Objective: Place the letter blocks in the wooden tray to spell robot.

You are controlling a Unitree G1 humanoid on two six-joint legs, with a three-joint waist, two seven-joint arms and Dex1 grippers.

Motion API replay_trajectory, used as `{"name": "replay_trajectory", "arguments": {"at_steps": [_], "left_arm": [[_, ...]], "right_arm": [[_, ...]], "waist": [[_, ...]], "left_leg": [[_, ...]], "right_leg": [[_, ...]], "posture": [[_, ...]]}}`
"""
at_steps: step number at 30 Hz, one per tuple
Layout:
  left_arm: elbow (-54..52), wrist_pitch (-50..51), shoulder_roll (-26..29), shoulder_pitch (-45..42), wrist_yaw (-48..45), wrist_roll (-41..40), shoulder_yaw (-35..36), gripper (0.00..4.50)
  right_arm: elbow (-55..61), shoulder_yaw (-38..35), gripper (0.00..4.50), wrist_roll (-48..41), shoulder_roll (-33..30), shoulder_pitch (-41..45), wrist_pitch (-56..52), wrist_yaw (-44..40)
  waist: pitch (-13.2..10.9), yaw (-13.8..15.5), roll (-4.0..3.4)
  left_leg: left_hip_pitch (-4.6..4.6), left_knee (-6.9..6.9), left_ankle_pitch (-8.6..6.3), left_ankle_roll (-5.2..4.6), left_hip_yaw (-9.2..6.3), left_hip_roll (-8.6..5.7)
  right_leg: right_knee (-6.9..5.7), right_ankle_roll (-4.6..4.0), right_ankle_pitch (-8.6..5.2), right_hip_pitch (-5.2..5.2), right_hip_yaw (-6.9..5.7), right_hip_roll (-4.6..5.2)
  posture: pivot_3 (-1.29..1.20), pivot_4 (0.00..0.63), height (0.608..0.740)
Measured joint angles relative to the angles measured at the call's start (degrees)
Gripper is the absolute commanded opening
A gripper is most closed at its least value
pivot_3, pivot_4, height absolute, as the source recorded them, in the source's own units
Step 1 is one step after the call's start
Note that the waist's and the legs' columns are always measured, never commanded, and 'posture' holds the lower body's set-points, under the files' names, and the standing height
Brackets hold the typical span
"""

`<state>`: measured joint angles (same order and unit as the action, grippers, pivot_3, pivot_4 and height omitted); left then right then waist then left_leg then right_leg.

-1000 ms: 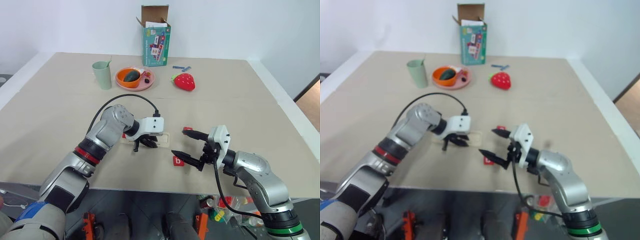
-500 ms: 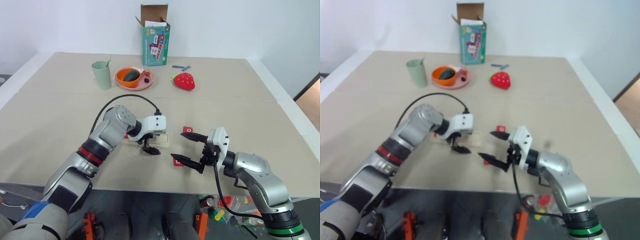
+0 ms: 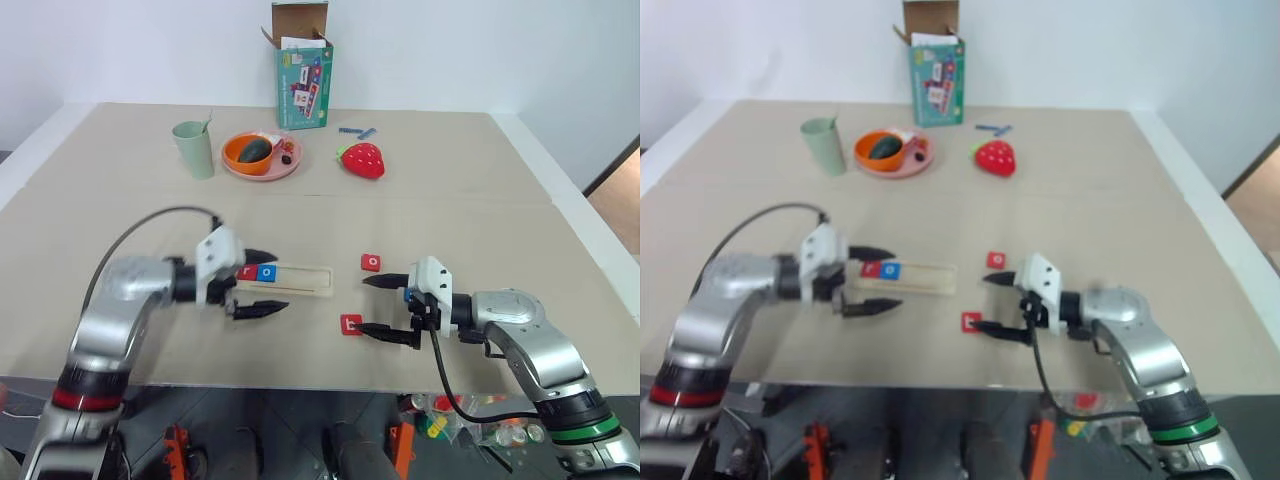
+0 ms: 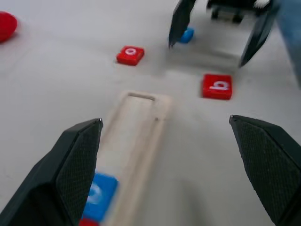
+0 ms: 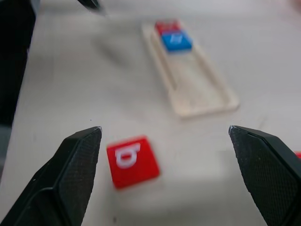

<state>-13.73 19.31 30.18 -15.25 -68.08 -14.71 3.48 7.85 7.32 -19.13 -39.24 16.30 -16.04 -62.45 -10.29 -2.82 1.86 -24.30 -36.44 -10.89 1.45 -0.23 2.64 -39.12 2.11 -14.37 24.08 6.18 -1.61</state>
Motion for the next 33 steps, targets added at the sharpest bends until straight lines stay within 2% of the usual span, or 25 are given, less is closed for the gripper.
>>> {"name": "replay_trajectory", "arguments": {"at_steps": [7, 11, 17, 24, 29, 33], "left_arm": [[-8.1, -3.3, -1.1, 14.1, 8.8, -0.7, 1.0, 4.48], [-10.6, -3.3, -2.1, 16.6, 13.1, -0.7, 0.2, 4.50], [-11.7, -3.3, -2.1, 17.2, 18.0, -0.3, -0.9, 4.50], [-11.7, -4.5, -1.9, 17.3, 20.2, 1.0, -4.0, 4.50], [-11.6, -4.7, -2.4, 18.3, 22.6, 1.1, -4.2, 4.50], [-11.4, -4.6, -3.9, 19.2, 26.8, 0.8, -2.1, 4.50]], "right_arm": [[-1.7, 1.9, 4.50, 2.7, 0.3, -0.3, 2.6, -1.2], [-2.9, 2.6, 3.35, 3.8, 0.6, -0.3, 3.1, -1.3], [-5.5, 3.7, 1.24, 5.3, 0.9, -0.3, 5.5, -1.4], [-6.3, 3.9, 1.18, 5.8, 1.4, -0.3, 7.5, -1.4], [-6.2, 3.7, 1.18, 4.4, 2.8, -0.1, 5.1, -0.8], [-6.3, 3.7, 1.18, 2.9, 6.3, 7.0, -1.3, 0.8]], "waist": [[0.0, 0.2, 0.02], [0.0, 0.2, 0.03], [0.0, 0.1, 0.03], [0.0, 0.1, 0.04], [0.0, 0.0, 0.03], [-0.1, -0.6, -0.02]], "left_leg": [[0.13, -0.23, 0.13, 0.12, 0.28, -0.01], [0.17, -0.26, 0.22, 0.09, 0.39, -0.02], [0.20, -0.20, 0.22, 0.09, 0.39, 0.00], [0.22, -0.13, 0.22, 0.10, 0.36, 0.02], [0.23, -0.14, 0.22, 0.10, 0.37, 0.02], [0.22, -0.14, 0.22, 0.09, 0.39, 0.07]], "right_leg": [[0.01, -0.23, -0.04, -0.16, 0.09, 0.18], [0.01, -0.24, 0.01, -0.16, 0.14, 0.21], [0.01, -0.25, 0.03, -0.14, 0.14, 0.15], [0.01, -0.25, 0.03, -0.14, 0.14, 0.10], [0.01, -0.26, 0.04, -0.13, 0.16, 0.10], [0.01, -0.35, 0.22, -0.03, 0.18, 0.03]], "posture": [[0.00, 0.150, 0.740], [0.00, 0.150, 0.740], [0.00, 0.150, 0.740], [0.00, 0.150, 0.740], [0.00, 0.150, 0.740], [0.00, 0.150, 0.740]]}}
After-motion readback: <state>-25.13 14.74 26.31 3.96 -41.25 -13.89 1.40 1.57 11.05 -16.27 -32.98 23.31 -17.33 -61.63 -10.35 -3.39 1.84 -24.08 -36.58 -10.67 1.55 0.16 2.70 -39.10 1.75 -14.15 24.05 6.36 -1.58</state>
